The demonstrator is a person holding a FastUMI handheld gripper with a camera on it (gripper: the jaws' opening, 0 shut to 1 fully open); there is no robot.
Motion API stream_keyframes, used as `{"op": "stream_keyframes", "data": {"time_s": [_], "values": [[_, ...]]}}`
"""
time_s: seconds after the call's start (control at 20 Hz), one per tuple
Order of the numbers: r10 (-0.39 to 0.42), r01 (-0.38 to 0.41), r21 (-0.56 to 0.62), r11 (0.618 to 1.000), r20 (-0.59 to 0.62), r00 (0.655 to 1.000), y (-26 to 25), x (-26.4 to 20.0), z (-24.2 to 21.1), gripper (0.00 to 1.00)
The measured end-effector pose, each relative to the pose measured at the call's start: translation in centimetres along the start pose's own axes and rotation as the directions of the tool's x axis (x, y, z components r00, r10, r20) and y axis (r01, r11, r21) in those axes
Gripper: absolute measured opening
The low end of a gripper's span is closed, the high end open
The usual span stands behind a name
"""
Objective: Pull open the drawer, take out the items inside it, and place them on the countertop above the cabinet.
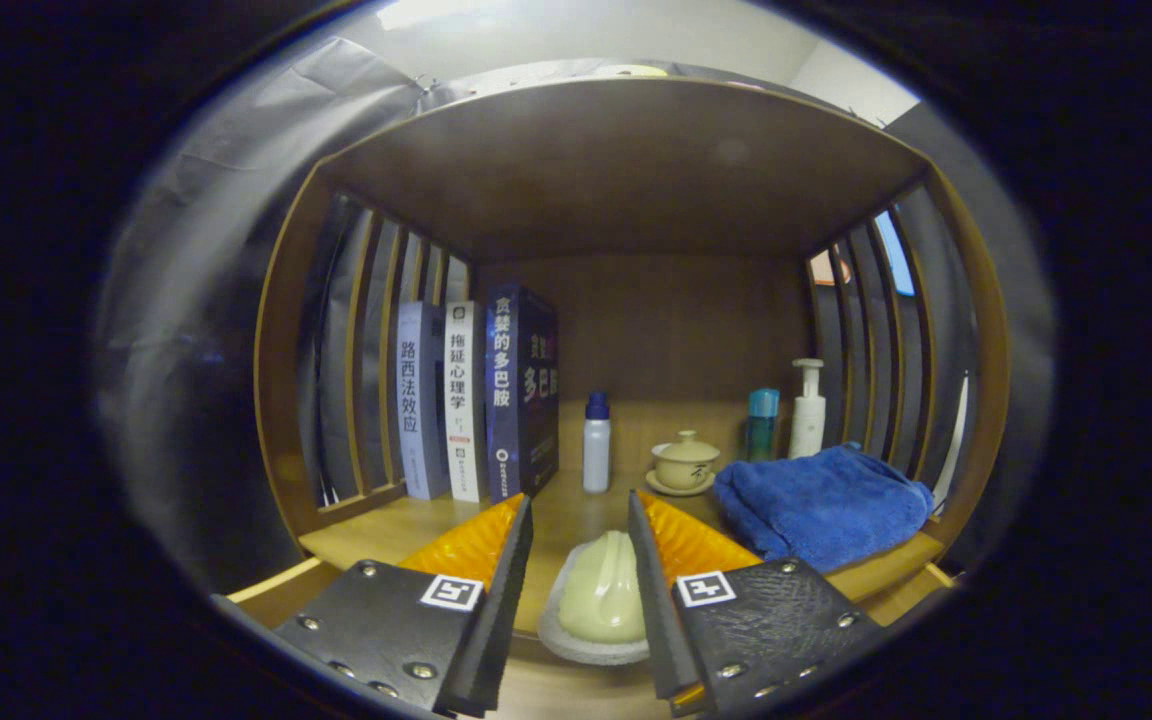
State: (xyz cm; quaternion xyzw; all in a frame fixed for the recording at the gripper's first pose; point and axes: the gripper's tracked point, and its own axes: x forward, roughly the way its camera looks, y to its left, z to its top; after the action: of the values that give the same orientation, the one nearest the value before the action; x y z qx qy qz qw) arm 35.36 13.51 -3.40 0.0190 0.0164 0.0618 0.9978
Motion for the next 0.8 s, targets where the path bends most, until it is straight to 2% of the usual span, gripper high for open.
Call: {"op": "stream_keyframes", "data": {"time_s": [0.25, 0.4, 0.55, 0.8], "values": [[-0.026, 0.026, -0.008, 1.0, 0.044, 0.999, 0.1, -2.3, 4.0, 0.56], [-0.056, 0.058, -0.052, 0.997, 0.022, 0.998, -0.2, -4.9, 5.0, 0.56], [-0.043, 0.04, -0.059, 0.997, -0.045, 0.998, 0.5, -7.5, 3.3, 0.56], [-0.071, 0.065, -0.055, 0.996, -0.116, 0.991, 0.5, -12.6, -0.2, 0.56]]}}
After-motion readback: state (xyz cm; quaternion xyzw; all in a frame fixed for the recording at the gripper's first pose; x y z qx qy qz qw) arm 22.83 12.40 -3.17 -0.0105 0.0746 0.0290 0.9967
